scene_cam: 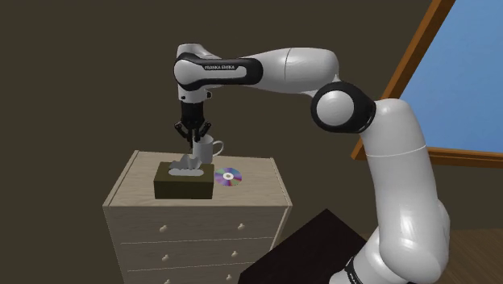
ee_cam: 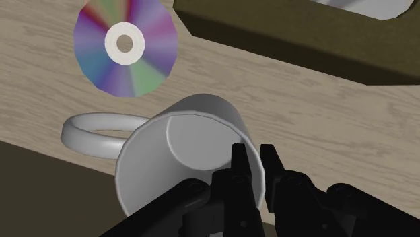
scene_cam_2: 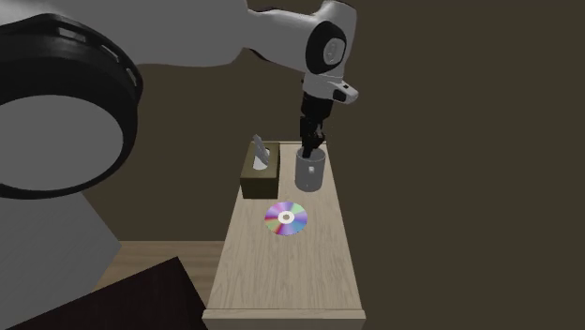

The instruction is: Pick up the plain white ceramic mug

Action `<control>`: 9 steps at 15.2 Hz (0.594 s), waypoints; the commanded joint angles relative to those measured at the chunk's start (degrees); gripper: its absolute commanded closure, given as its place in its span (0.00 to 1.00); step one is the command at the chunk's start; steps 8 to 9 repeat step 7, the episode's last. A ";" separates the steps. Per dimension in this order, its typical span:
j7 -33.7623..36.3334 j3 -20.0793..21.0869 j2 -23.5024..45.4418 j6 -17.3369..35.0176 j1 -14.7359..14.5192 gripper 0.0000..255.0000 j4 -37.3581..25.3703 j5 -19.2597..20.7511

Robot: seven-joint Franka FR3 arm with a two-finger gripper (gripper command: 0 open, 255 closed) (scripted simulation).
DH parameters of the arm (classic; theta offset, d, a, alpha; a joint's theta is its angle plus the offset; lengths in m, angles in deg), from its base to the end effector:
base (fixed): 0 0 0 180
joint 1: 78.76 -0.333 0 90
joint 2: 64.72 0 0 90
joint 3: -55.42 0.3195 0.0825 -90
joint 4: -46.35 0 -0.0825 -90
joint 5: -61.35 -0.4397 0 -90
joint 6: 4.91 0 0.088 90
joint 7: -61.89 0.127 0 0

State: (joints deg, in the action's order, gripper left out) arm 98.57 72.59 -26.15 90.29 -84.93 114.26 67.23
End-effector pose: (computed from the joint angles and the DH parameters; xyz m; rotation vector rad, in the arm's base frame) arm 0.7304 0.2440 0.3589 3.0929 -0.4061 -0.2991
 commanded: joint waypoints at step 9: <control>-0.05 -0.03 -0.18 -4.83 -0.38 1.00 -5.89 0.11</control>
